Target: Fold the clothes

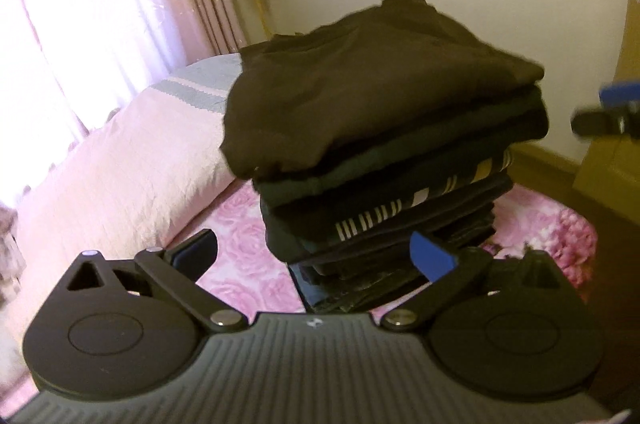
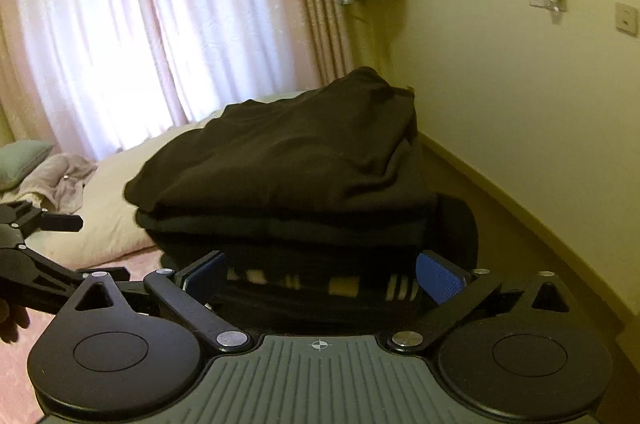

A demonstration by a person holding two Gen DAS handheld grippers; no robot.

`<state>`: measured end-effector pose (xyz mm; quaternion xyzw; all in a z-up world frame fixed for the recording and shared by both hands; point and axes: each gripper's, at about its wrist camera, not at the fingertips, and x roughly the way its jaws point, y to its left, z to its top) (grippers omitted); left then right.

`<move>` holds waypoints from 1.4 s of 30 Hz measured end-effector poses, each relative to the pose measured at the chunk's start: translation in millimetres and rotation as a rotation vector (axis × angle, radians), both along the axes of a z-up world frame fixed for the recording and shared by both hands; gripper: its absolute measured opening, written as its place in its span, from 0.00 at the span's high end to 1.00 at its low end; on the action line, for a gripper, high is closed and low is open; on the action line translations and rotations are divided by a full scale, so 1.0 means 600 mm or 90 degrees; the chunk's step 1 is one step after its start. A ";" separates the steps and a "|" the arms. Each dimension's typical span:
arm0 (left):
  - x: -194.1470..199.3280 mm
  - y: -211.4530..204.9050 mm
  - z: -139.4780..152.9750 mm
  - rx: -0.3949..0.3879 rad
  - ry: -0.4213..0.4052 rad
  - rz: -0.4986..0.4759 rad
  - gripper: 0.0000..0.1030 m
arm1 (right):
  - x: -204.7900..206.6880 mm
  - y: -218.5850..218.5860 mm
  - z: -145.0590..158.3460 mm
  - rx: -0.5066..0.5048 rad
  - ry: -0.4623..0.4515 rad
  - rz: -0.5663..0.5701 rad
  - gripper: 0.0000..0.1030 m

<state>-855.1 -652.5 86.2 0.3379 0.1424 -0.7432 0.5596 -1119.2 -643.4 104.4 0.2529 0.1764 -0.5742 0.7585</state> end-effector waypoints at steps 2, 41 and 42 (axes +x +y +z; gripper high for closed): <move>0.017 0.014 0.003 0.008 0.029 0.012 0.02 | 0.014 0.030 0.001 0.004 0.001 -0.016 0.00; 0.011 0.163 0.010 0.054 0.089 0.116 0.02 | 0.048 0.136 0.022 0.120 0.034 -0.038 0.00; 0.008 0.164 0.008 0.056 0.089 0.117 0.02 | 0.045 0.137 0.020 0.124 0.039 -0.041 0.00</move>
